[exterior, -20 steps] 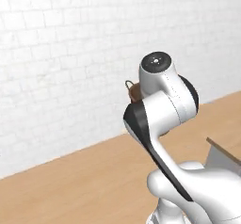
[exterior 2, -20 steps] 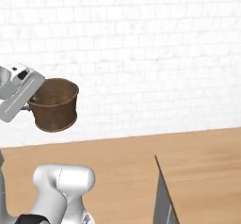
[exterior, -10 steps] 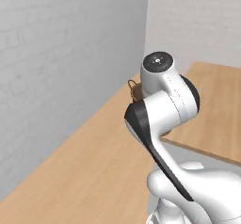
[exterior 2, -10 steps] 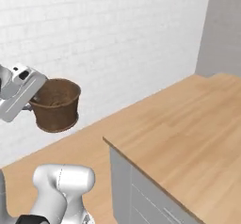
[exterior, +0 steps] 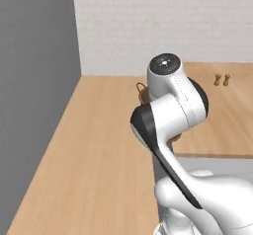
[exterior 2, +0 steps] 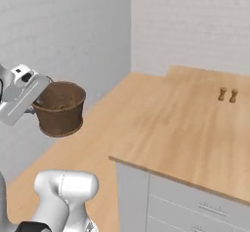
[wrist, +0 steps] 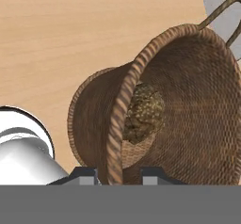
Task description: Open the cabinet, pick up the bread from the cabinet and place it in the basket. Then move the basket to the dining counter.
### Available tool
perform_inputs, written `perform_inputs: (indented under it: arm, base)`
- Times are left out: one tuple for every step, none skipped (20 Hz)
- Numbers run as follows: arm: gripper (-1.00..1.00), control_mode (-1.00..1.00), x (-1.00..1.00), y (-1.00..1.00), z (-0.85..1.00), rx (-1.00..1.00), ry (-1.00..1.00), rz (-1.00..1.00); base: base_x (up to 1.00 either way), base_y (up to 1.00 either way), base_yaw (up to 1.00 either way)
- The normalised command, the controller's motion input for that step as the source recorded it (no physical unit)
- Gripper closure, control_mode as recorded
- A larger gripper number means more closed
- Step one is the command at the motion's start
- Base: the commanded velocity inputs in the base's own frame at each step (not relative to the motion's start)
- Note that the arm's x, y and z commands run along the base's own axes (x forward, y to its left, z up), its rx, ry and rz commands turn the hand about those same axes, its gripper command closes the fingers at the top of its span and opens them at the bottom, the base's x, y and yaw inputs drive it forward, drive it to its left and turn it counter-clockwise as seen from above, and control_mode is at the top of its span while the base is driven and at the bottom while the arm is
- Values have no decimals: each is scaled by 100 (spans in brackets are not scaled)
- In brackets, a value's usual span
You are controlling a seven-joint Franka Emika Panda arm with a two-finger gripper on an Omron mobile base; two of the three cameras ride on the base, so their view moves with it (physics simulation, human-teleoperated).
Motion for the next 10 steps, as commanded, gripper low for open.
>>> perform_inputs:
  arm:
    - [100, 100, 0, 0, 0, 0, 0, 0]
    - [100, 100, 0, 0, 0, 0, 0, 0]
    - [100, 100, 0, 0, 0, 0, 0, 0]
    - [100, 100, 0, 0, 0, 0, 0, 0]
    - [100, 100, 0, 0, 0, 0, 0, 0]
    - [100, 100, 0, 0, 0, 0, 0, 0]
    - [100, 100, 0, 0, 0, 0, 0, 0]
    - [100, 100, 0, 0, 0, 0, 0, 0]
    - [100, 100, 0, 0, 0, 0, 0, 0]
    - [100, 100, 0, 0, 0, 0, 0, 0]
  base:
    - [22, 97, -67]
    - [30, 90, -69]
    - [39, 84, -71]
    - [39, 79, -72]
    - [37, 76, -73]
    - [35, 76, -72]
    - [36, 76, -72]
    - [39, 75, -73]
    - [45, 76, -73]
    - [48, 76, -73]
